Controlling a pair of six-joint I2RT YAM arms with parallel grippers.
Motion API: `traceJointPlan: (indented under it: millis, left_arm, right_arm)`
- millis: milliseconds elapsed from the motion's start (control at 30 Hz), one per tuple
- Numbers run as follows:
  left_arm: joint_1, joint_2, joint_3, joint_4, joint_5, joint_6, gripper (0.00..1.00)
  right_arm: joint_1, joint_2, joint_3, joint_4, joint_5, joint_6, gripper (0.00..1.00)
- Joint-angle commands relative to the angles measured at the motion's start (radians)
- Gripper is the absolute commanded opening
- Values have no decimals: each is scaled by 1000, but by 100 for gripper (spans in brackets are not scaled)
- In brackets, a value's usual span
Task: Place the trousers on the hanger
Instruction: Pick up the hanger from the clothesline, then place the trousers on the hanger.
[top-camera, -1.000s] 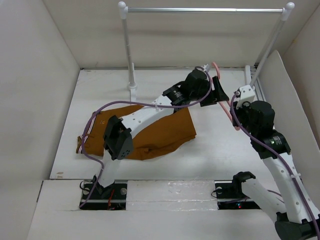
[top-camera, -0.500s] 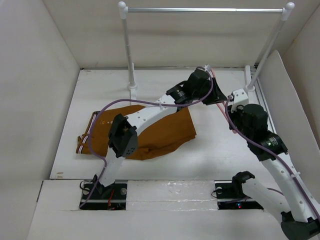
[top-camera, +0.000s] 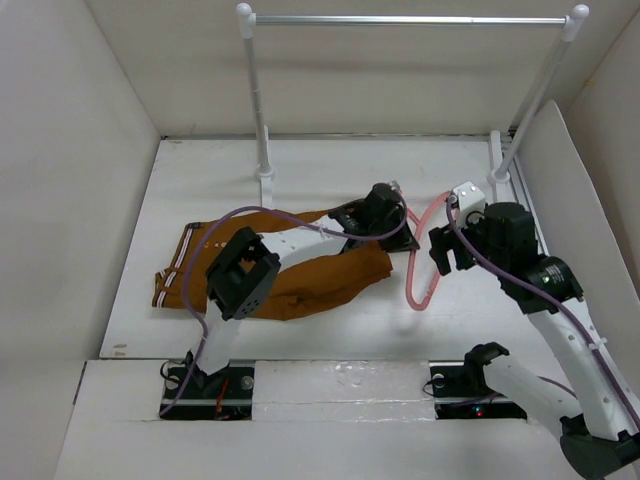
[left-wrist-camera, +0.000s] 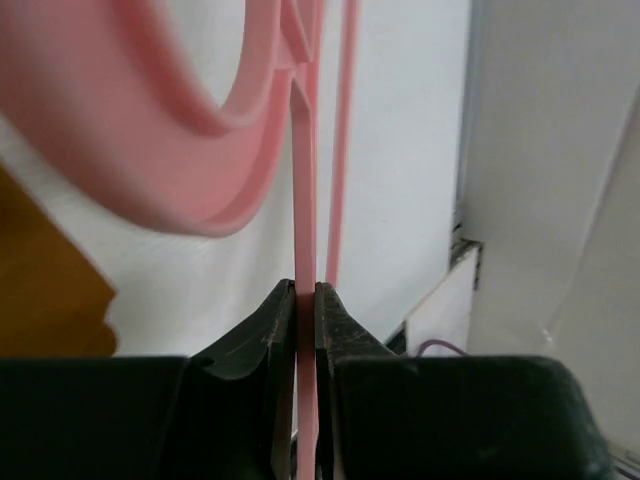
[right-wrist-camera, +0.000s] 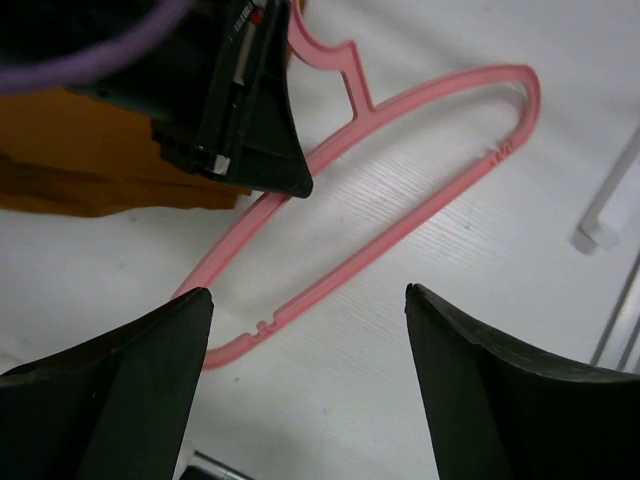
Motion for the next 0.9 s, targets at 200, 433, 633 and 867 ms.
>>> traceJointPlan:
  millis: [200, 433, 633, 867]
  left_arm:
    - [-45, -261, -384, 292, -162, -99, 0]
    - [-68, -335, -513, 309, -372, -129, 0]
    - [-68, -305, -555, 301, -432, -148, 0]
    - [-45, -256, -530, 244, -501, -148, 0]
  right_arm:
    - [-146, 64, -35, 90, -414, -14, 0]
    - [-205, 243, -256, 502, -560, 144, 9]
    - [-167, 480, -260, 694, -566, 173, 35]
    - [-156, 686, -226, 849, -569, 196, 48]
